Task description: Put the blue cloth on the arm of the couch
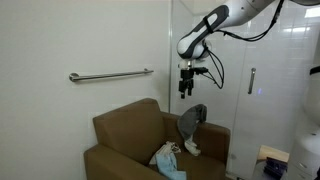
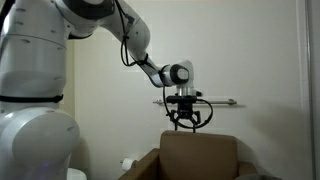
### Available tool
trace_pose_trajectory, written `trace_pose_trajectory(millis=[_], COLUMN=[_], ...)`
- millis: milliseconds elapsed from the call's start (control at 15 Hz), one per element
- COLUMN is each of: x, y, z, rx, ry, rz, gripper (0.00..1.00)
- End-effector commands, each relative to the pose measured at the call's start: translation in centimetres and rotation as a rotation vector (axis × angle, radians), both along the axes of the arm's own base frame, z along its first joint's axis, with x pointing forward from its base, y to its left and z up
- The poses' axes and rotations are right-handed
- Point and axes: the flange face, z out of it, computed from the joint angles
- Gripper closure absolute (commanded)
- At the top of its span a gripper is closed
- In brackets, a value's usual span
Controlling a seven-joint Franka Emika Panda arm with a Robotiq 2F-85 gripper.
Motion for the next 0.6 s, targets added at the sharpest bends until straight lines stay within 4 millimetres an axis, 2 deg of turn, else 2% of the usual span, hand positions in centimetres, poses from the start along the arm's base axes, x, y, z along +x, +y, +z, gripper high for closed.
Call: trace_pose_trajectory(millis=[0, 133, 533], x=[0.68, 1.38, 1.55], y=[-0.53, -1.25, -1.27], z=[-0.73, -1.26, -0.84], rx=[-0.004, -0.009, -0.009], ry=[0.015, 0.026, 0.025], rz=[-0.007, -0.016, -0.016], gripper=[0.0, 0.0, 0.0])
